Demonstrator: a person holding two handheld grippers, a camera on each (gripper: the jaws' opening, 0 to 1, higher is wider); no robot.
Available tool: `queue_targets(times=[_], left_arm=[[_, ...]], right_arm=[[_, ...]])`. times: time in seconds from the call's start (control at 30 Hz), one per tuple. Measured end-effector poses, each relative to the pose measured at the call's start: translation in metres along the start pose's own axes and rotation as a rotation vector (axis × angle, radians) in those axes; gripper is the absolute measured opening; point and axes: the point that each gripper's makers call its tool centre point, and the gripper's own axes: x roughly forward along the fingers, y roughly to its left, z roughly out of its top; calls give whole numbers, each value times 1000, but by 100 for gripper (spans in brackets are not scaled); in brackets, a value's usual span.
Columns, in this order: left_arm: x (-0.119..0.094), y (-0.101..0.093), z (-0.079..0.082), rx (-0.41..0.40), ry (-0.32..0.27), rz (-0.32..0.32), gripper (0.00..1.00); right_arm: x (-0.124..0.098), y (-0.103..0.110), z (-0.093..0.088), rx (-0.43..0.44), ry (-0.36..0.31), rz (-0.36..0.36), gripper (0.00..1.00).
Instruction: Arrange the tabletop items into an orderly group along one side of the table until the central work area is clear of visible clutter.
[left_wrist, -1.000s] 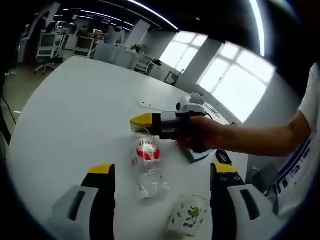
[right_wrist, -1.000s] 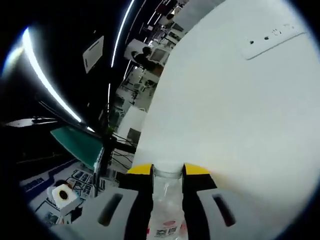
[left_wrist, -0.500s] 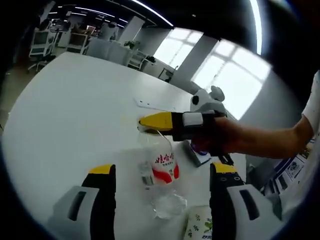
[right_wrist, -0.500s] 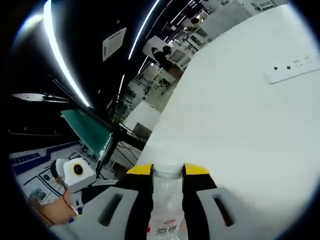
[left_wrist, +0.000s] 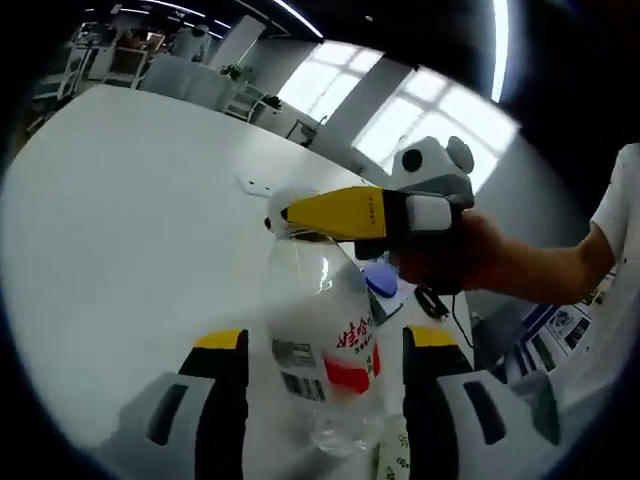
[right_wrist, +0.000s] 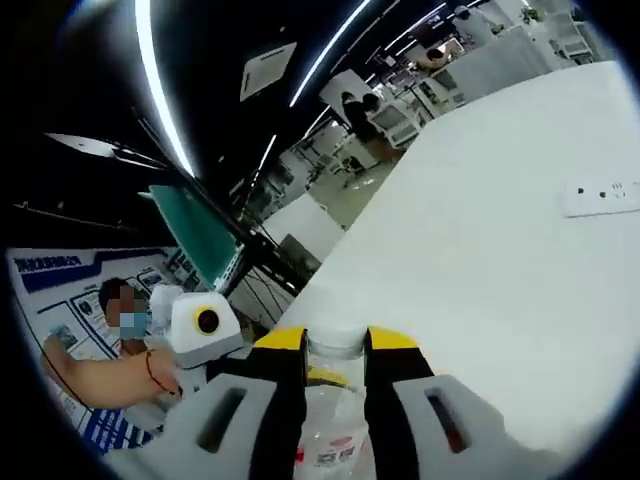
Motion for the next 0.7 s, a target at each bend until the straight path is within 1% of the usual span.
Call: queue_targets(times=[0.1,0.13,0.17,0.23,0.3,0.47,0.57,0.6,0.7], left_arm=[[2,-2,-2,14,11,-21,46],[2,-9,-2,15,10,-63,45],[2,-7,-2,19,13,-47,43],[3,-11,-1,47,13,-54,43],[2,-14,1,99,9,-65,43],[6,-20,6,186,6,-66,42],[9,-23,8,217,12,-63,42],[10,-25,10,239,15,-62,42],[13,-29,16,278,10,-72,41]], right_arm=[[-2,9,-1,-42,6,14,19],[-4,11,0,-57,3,13,19],[-6,12,0,-62,2,13,19],[-8,15,1,-76,1,12,19],[-13,19,3,-109,-2,10,19],[-23,28,8,-218,-13,-12,19],[-27,31,10,-263,-6,-21,19],[-31,32,11,-306,-5,-31,19],[-37,36,15,-360,-12,-41,19]])
